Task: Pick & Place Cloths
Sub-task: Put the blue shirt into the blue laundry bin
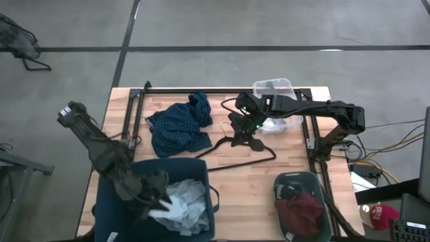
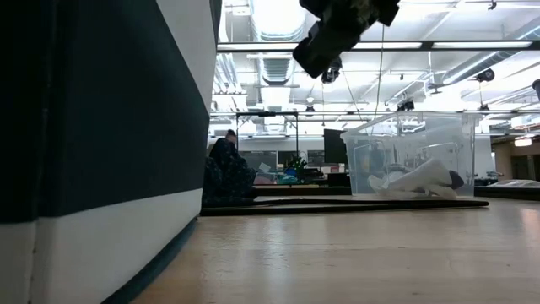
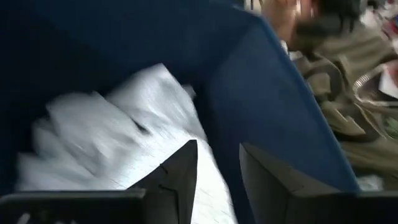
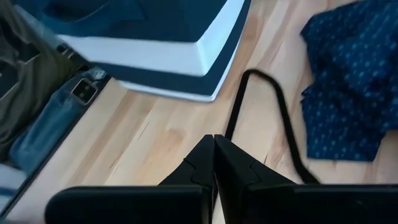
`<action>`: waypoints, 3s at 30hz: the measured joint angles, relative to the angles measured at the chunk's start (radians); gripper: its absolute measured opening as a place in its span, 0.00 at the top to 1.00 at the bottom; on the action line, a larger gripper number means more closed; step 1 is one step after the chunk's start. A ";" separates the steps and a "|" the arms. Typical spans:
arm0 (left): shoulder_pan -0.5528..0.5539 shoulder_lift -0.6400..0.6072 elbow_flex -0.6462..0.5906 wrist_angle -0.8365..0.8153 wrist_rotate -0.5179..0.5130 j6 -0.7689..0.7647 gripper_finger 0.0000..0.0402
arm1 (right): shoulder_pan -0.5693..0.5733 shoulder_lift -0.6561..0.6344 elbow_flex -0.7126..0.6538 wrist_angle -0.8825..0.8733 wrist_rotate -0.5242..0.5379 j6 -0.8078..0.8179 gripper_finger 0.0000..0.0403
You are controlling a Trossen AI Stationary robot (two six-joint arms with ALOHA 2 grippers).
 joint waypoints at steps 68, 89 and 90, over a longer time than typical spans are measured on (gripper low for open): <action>0.196 -0.119 -0.046 -0.120 -0.552 0.238 0.90 | 0.122 0.009 -0.404 1.055 0.452 0.129 0.98; 0.273 -0.207 -0.046 -0.200 -0.731 0.207 0.32 | -0.133 0.127 -0.184 0.707 0.473 0.187 0.61; 0.288 -0.212 -0.046 -0.207 -0.731 0.204 0.30 | -0.140 0.150 -0.161 0.702 0.473 0.186 0.56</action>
